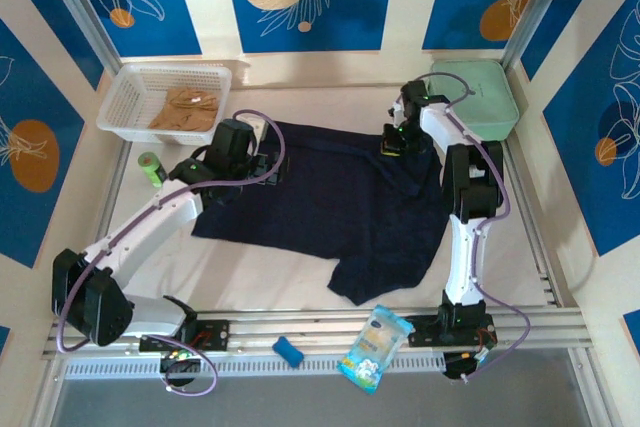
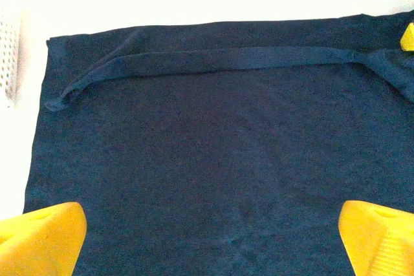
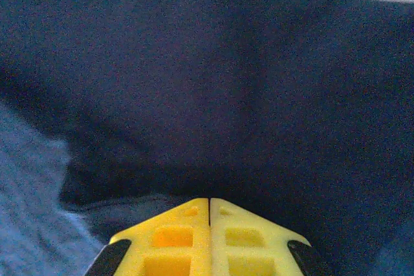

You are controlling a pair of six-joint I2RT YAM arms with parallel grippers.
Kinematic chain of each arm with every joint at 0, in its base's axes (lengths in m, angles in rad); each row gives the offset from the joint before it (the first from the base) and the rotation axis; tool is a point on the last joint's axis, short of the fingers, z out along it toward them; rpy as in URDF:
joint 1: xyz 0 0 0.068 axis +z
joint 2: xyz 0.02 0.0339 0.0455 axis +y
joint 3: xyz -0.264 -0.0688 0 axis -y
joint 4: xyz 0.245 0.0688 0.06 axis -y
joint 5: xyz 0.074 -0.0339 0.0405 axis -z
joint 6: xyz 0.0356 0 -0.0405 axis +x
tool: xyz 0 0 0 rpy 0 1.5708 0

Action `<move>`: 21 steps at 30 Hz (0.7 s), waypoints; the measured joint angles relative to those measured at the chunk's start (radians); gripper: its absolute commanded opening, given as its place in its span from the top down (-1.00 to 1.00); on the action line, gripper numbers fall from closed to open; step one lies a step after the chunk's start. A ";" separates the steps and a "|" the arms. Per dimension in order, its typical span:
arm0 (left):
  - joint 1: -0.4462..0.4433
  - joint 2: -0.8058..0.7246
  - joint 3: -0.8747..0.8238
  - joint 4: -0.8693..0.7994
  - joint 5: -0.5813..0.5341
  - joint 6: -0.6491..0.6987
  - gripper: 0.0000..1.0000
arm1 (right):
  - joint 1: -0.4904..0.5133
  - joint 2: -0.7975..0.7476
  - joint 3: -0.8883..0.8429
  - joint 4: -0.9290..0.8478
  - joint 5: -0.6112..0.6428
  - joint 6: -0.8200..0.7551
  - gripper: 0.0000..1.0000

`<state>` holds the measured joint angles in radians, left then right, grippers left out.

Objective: Fold and stack the t-shirts

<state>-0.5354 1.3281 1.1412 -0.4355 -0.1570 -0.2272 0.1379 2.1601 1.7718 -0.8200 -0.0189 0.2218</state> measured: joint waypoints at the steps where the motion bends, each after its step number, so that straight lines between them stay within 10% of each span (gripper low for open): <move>1: 0.000 -0.006 -0.003 0.000 0.000 0.000 -0.99 | 0.015 -0.024 -0.019 0.003 0.011 0.011 1.00; 21: 0.000 -0.044 -0.107 0.025 0.019 0.000 -0.99 | 0.239 -0.135 -0.180 0.011 0.200 0.211 1.00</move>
<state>-0.5354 1.2839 1.0340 -0.4103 -0.1375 -0.2268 0.3771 2.0251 1.5921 -0.8093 0.1810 0.4324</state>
